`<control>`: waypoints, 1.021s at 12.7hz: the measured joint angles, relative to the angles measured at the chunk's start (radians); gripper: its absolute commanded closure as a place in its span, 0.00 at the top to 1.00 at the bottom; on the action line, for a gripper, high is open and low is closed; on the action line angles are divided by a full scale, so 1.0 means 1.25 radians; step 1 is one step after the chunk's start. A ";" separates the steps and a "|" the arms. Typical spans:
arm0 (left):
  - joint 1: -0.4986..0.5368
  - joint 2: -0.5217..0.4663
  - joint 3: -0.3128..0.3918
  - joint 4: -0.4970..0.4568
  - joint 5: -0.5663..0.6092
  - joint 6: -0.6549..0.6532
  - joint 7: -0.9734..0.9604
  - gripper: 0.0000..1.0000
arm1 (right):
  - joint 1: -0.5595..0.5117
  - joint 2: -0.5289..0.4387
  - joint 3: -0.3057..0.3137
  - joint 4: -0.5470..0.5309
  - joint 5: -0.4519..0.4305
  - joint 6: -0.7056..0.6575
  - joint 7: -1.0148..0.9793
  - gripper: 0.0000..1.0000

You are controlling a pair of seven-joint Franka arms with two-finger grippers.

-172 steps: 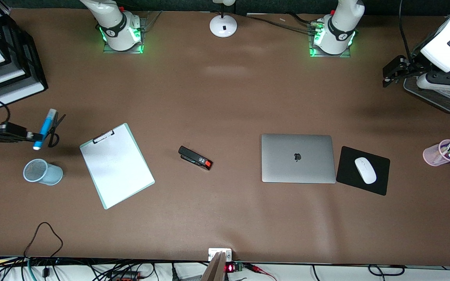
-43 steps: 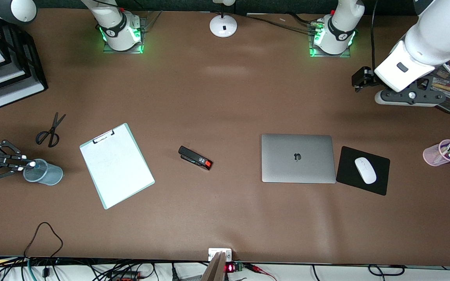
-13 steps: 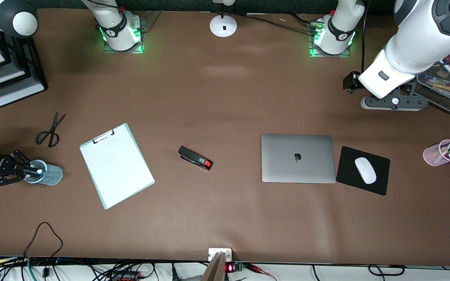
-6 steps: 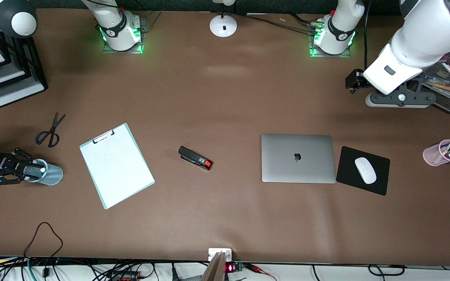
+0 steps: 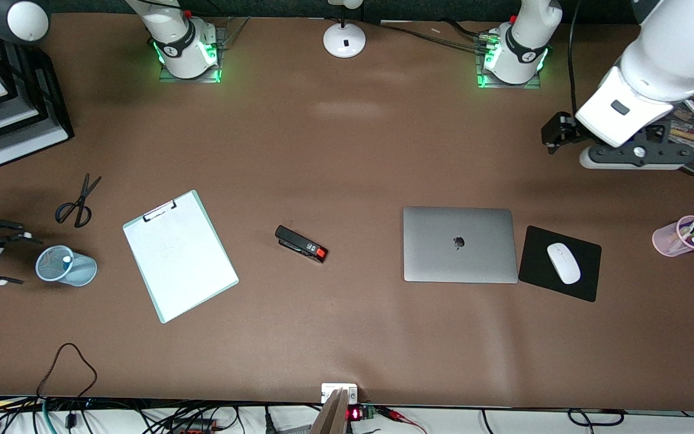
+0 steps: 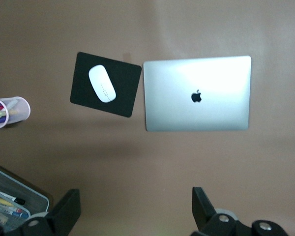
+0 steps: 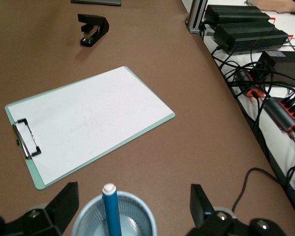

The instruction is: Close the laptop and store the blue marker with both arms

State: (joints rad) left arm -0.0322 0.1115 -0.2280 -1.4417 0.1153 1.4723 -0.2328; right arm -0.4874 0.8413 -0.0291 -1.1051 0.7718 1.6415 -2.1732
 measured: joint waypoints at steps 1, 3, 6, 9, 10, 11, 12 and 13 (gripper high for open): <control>0.016 0.000 0.001 0.000 -0.002 0.007 0.000 1.00 | 0.013 -0.032 0.002 0.001 -0.031 0.000 0.062 1.00; 0.038 0.000 0.002 0.001 -0.019 0.012 0.001 1.00 | 0.045 -0.091 0.003 0.001 -0.100 0.000 0.194 1.00; 0.054 0.008 0.002 0.001 -0.024 0.013 0.002 1.00 | 0.102 -0.158 0.004 0.000 -0.208 0.000 0.369 1.00; 0.061 0.017 0.002 0.001 -0.025 0.049 0.047 1.00 | 0.167 -0.209 0.005 -0.003 -0.325 -0.001 0.585 1.00; 0.065 0.017 0.002 0.001 -0.025 0.056 0.069 1.00 | 0.192 -0.227 0.006 -0.011 -0.356 -0.002 0.667 1.00; 0.070 0.017 0.003 0.001 -0.026 0.059 0.086 1.00 | 0.217 -0.246 0.006 -0.025 -0.382 -0.004 0.753 1.00; 0.076 0.017 0.003 0.001 -0.027 0.061 0.097 1.00 | 0.239 -0.263 0.006 -0.041 -0.401 -0.005 0.833 1.00; 0.081 0.017 0.003 0.001 -0.027 0.067 0.104 1.00 | 0.259 -0.279 0.006 -0.059 -0.416 -0.007 0.915 1.00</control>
State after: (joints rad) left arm 0.0693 0.1327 -0.2247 -1.4408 0.0814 1.5566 -0.1032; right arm -0.1639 0.4924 -0.0215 -1.1793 0.2522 1.6324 -1.0297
